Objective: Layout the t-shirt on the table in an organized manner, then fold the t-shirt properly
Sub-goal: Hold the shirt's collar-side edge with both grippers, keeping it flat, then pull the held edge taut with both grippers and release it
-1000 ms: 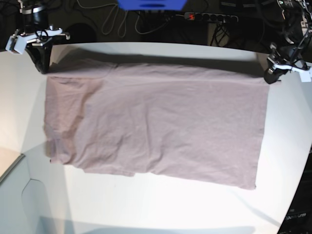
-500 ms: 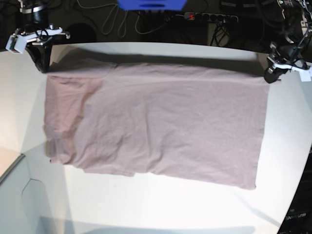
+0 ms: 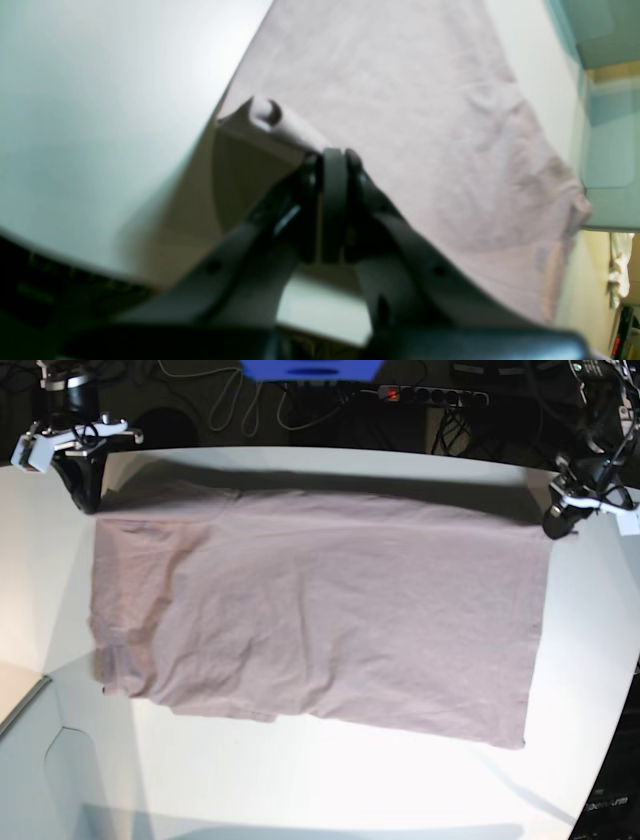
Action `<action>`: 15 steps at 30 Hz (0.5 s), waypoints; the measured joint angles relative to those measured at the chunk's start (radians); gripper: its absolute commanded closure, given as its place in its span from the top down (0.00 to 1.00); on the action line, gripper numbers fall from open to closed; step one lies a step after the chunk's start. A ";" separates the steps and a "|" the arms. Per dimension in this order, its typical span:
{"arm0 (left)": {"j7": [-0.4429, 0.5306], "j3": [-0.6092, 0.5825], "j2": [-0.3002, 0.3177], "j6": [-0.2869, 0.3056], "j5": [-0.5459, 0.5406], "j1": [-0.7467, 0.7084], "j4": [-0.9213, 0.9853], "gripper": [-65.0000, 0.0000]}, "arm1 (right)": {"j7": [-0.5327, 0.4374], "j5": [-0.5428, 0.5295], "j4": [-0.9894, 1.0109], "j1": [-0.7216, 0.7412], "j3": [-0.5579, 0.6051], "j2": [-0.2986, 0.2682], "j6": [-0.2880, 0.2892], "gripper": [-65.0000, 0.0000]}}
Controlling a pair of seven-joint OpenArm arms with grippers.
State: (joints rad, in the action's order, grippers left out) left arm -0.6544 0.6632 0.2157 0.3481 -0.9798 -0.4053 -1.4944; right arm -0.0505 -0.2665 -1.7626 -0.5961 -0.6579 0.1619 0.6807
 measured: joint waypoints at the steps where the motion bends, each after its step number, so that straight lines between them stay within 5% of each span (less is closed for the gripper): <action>1: 0.002 0.000 0.000 0.001 -0.003 0.005 -0.007 0.00 | 0.001 0.000 0.000 0.011 0.000 -0.001 0.000 0.00; 6: -0.001 -0.001 0.000 0.000 -0.002 0.026 -0.018 0.00 | 0.002 0.000 -0.008 0.037 0.002 0.000 0.000 0.00; 15: 0.000 -0.001 0.000 -0.004 0.000 0.055 -0.013 0.00 | 0.216 0.000 -0.097 0.151 -0.005 0.000 0.000 0.00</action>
State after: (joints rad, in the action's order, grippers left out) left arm -0.6544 0.6621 0.2157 0.3439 -0.9802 -0.3500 -1.5074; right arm 0.1658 -0.2665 -1.8599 -0.4446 -0.6632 0.1616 0.6807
